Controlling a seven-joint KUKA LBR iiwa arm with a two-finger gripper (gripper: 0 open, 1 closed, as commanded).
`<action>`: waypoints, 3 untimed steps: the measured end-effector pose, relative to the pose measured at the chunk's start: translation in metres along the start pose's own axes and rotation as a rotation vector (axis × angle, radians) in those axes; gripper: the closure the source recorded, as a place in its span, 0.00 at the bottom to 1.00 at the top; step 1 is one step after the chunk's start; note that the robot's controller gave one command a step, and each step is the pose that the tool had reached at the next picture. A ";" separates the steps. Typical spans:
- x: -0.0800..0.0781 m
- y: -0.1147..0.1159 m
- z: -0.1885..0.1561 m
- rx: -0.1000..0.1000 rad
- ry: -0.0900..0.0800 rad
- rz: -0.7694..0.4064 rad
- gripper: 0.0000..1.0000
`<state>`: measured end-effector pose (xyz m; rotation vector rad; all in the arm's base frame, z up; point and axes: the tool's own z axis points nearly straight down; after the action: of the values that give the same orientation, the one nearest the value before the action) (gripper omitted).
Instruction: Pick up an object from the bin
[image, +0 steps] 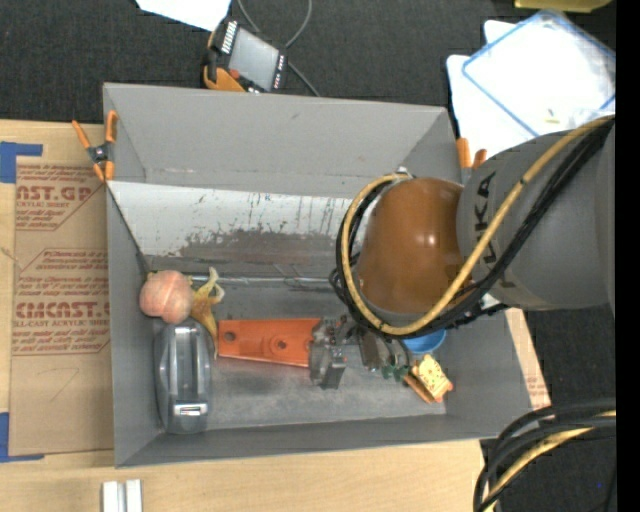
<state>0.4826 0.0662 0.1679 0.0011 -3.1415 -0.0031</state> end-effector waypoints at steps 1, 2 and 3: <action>0.000 0.000 0.000 0.000 0.000 0.000 1.00; -0.008 0.063 0.060 -0.002 0.003 -0.116 1.00; -0.005 0.067 0.065 0.000 -0.002 -0.078 1.00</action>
Offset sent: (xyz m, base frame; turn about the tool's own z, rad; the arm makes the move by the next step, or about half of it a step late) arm 0.0090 0.0597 -0.0569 -0.1106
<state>0.4880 0.1338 0.1032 0.1238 -3.1413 -0.0036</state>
